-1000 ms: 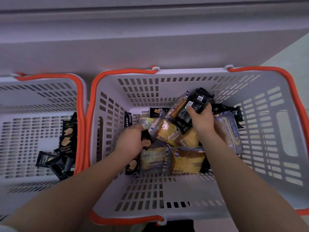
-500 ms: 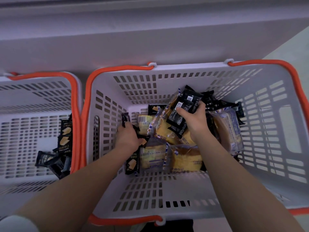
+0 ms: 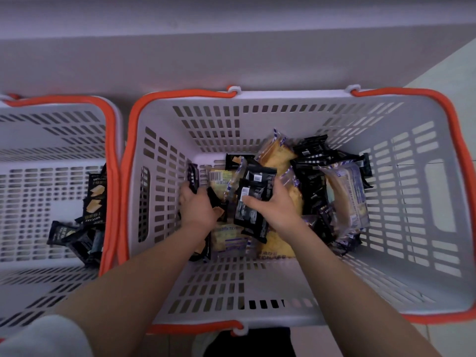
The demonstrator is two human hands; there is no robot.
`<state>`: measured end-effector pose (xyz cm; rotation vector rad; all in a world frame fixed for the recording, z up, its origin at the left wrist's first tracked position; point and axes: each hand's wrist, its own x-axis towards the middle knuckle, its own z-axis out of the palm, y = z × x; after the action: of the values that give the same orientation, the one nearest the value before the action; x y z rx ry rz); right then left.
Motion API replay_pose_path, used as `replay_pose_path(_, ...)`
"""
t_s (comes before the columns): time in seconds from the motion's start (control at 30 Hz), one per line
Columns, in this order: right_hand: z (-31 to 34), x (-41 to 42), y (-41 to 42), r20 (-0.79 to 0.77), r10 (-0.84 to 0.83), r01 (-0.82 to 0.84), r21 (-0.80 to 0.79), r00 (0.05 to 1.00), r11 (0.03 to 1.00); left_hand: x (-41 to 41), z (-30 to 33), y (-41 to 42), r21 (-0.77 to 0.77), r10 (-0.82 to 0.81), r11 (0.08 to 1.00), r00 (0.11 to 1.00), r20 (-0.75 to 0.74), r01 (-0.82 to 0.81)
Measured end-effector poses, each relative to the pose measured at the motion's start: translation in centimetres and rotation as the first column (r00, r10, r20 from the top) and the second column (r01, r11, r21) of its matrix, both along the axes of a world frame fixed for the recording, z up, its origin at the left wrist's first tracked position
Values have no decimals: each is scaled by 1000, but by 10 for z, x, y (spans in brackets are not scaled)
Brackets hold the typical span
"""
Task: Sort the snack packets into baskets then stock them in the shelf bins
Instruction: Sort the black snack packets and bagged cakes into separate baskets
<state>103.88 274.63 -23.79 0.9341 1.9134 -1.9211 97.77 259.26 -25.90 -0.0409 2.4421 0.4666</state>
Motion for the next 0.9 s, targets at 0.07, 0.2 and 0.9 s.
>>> replay_pose_path(0.07, -2, 7, -1, 8, 42, -42, 46, 999, 998, -5, 0, -3, 71, 37, 997, 999, 27, -39)
replay_pose_path(0.2, 0, 10, 0, 17, 66, -68, 77, 998, 995, -12, -2, -7, 161, 105, 980, 991, 80, -117)
replay_pose_path(0.9, 114, -13, -10, 36, -27, 27, 8, 999, 1000, -26, 126, -57, 370, -172, 890, 947, -271, 267)
